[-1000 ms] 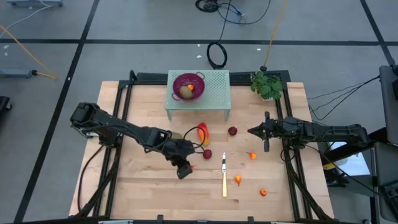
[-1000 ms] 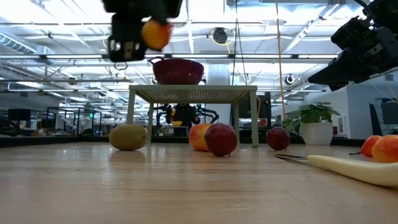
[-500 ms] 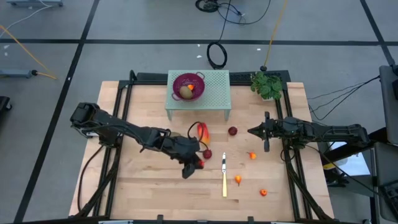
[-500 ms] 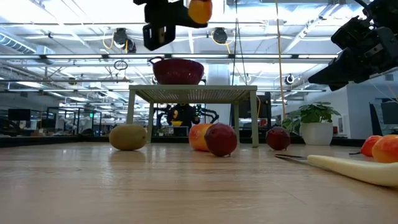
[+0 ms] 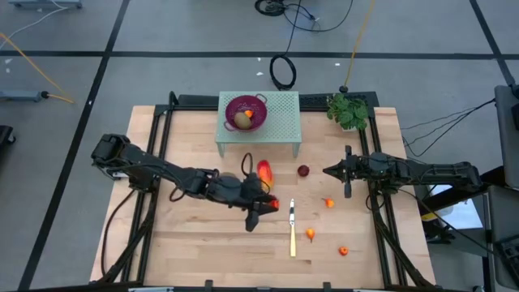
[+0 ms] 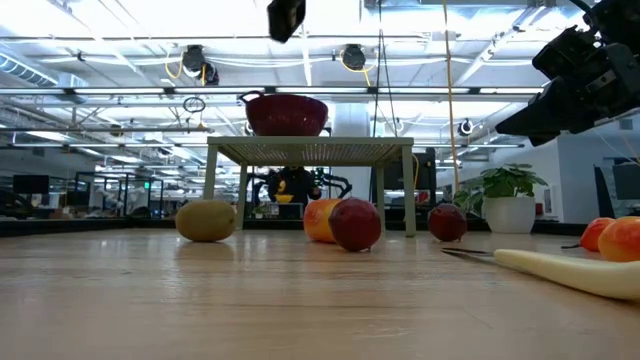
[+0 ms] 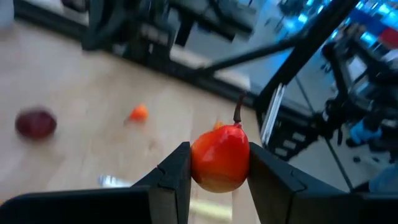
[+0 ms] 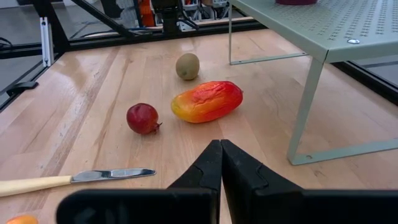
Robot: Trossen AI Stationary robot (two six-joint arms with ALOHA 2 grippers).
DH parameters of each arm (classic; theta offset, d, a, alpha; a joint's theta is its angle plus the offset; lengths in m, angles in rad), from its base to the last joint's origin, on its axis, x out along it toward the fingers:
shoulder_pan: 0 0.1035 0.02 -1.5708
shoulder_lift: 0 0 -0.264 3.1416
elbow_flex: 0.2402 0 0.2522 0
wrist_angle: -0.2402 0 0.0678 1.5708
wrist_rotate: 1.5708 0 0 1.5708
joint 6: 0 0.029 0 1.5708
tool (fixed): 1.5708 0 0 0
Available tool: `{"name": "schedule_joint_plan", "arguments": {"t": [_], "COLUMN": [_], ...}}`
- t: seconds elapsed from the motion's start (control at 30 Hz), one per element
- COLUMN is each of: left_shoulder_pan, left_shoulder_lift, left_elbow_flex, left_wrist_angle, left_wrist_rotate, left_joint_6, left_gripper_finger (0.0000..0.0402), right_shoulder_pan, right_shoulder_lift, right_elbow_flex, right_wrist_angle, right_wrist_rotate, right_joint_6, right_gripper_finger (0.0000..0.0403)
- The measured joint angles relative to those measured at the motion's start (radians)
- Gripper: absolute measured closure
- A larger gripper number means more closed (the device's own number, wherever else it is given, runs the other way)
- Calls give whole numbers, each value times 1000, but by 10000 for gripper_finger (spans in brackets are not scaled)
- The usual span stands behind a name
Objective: Pick & Place Fruit
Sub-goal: Put the pear into violet strainer bowl on the shelf
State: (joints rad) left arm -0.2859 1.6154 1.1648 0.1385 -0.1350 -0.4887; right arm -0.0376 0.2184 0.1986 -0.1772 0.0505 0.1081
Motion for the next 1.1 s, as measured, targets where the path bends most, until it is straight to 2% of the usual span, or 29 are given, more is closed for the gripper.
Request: {"name": "schedule_joint_plan", "arguments": {"t": [0.27,0.53,0.7,0.9,1.0,1.1], "left_shoulder_pan": [0,0,23,62,74,78], "left_shoulder_lift": [0,0,0,0,0,0], "left_elbow_flex": [0,0,0,0,0,0], "left_wrist_angle": [124,128,128,128,129,155], "left_wrist_rotate": [-59,-77,-52,71,114,158], "left_joint_6": [106,87,-168,-567,-677,-713], "left_gripper_finger": [277,277,277,277,277,277], "right_shoulder_pan": [0,0,0,0,0,0], "right_shoulder_lift": [0,0,0,0,0,0], "right_elbow_flex": [0,0,0,0,0,0], "right_wrist_angle": [0,0,0,0,0,0], "right_wrist_rotate": [0,0,0,0,0,0], "right_joint_6": [0,0,0,0,0,0], "right_gripper_finger": [399,399,399,399,399,399]}}
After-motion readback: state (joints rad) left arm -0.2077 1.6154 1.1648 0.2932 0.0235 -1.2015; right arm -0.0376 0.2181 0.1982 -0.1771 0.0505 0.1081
